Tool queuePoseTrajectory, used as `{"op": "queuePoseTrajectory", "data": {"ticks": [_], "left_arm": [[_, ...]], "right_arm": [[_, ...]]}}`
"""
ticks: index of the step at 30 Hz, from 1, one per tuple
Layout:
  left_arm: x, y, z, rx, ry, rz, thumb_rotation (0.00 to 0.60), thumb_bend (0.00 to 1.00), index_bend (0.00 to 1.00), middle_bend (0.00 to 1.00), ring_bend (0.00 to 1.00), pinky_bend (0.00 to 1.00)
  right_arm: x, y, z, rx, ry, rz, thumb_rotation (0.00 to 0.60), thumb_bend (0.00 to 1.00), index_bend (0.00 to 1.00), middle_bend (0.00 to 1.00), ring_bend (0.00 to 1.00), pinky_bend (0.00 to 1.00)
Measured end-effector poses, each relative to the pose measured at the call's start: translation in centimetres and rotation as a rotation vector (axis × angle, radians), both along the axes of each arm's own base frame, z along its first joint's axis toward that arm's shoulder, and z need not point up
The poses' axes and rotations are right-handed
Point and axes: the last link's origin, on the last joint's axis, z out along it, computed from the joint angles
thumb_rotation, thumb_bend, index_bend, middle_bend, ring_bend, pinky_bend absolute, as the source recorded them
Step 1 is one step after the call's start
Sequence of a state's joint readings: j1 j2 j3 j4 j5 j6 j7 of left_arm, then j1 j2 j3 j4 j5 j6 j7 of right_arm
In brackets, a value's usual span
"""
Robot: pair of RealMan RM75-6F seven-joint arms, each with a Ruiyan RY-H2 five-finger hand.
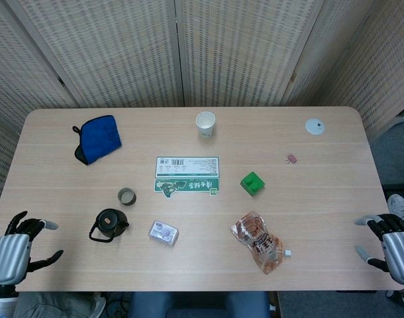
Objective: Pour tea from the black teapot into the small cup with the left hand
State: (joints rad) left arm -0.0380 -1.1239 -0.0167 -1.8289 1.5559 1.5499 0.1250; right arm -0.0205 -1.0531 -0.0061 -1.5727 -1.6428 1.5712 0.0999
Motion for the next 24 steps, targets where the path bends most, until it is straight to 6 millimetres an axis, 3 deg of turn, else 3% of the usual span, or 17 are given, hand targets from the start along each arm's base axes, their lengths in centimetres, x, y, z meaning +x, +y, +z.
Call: {"op": "queuePoseTrajectory", "data": {"ticks": [24], "left_arm": [[0.4,0.8,-0.1,-0.018,-0.016,-0.045,0.600,0.15,0.42,0.40,0.31,0.09]], "right_arm": [[0.6,-0.1,1.4,-0.054,0.018,0.006,0.600,0.17,0.38,0.35,0.28,0.26]]}}
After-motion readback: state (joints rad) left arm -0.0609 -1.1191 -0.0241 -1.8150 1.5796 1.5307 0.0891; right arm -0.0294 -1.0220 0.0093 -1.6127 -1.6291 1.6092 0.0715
